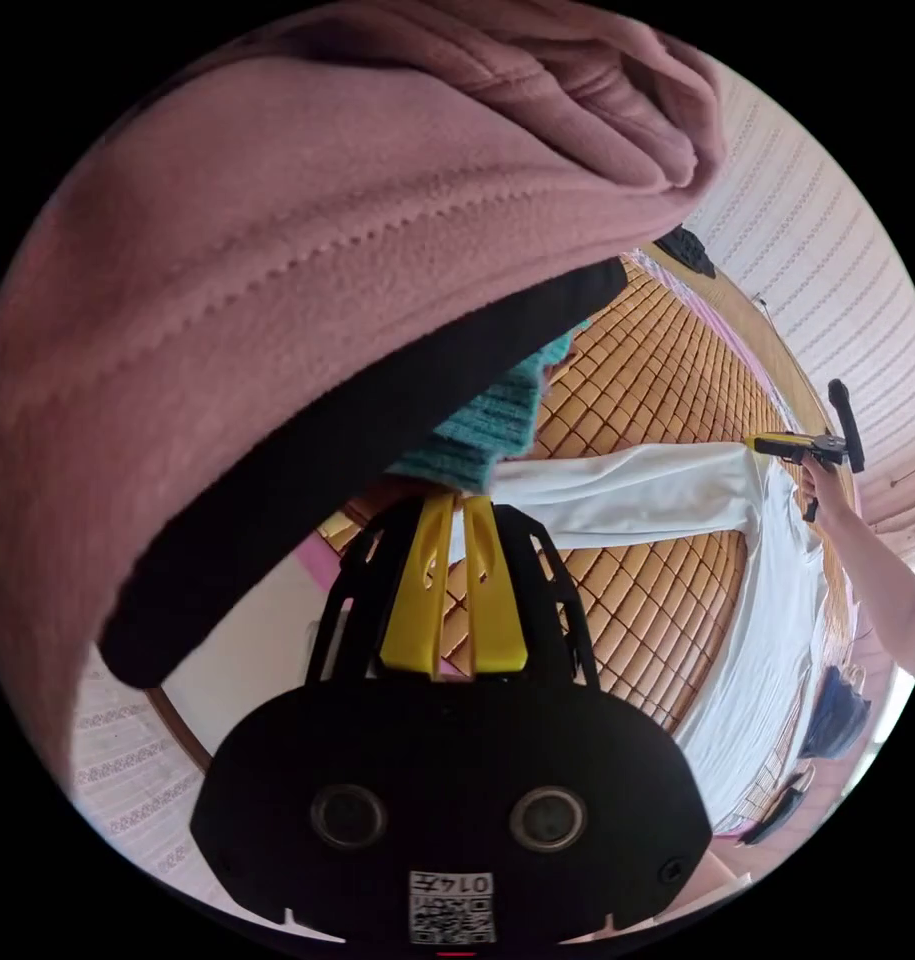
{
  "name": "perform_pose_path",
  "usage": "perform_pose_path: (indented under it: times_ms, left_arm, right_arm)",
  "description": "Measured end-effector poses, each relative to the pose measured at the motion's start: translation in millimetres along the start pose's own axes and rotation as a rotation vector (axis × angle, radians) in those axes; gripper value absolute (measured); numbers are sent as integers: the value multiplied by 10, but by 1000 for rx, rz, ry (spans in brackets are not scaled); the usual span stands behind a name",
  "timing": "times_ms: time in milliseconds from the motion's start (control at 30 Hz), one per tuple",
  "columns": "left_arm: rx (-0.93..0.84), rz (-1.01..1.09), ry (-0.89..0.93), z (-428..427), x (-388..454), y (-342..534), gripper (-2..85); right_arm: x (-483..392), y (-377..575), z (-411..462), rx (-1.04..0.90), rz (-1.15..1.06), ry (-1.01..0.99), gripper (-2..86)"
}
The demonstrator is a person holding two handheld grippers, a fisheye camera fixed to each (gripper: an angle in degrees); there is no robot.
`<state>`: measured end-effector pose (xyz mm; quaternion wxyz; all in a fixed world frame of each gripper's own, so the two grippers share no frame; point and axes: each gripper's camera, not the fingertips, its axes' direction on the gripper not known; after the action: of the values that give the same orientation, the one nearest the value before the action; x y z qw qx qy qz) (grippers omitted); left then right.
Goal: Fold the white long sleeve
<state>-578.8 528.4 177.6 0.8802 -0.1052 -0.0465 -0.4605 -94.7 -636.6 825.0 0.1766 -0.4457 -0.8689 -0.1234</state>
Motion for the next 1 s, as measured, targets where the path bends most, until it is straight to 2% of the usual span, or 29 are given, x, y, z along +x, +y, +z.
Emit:
perform_pose_path:
  times_ms: [100,200,333,367,467,533,633,767,900,1000]
  left_arm:
    - [-28,-47,25,36,0,-35,1]
    - [-23,-8,53,-83,43,35,3]
    - [11,-23,21,-308,-5,166,9]
    - [32,-33,1,-376,-27,218,14]
    - [61,-54,-57,-438,-67,348,23]
    - [45,-55,-22,-363,-70,404,31]
    - [-9,-39,1,-124,-16,381,54]
    - [-15,-73,22,128,5,204,50]
    - [-74,-51,69,262,40,186,-3]
    - [-73,-55,112,159,54,316,-8]
  right_arm:
    - [-21,-3,131,0,-7,33,-3]
    - [-88,1,184,5,-10,108,-4]
    - [-637,-3,104,154,-216,208,-2]
    - [-748,-10,108,170,-261,190,-1]
    - [-1377,-31,197,231,-489,-33,6]
    - [-1910,-57,380,229,-649,-214,18]
    - [-2457,-117,712,186,-791,-307,39]
    - [-2794,-266,1090,146,-837,-321,44]
    - [-2663,-550,1288,189,-725,-305,18]
    - [-2556,-681,1459,160,-699,-352,3]
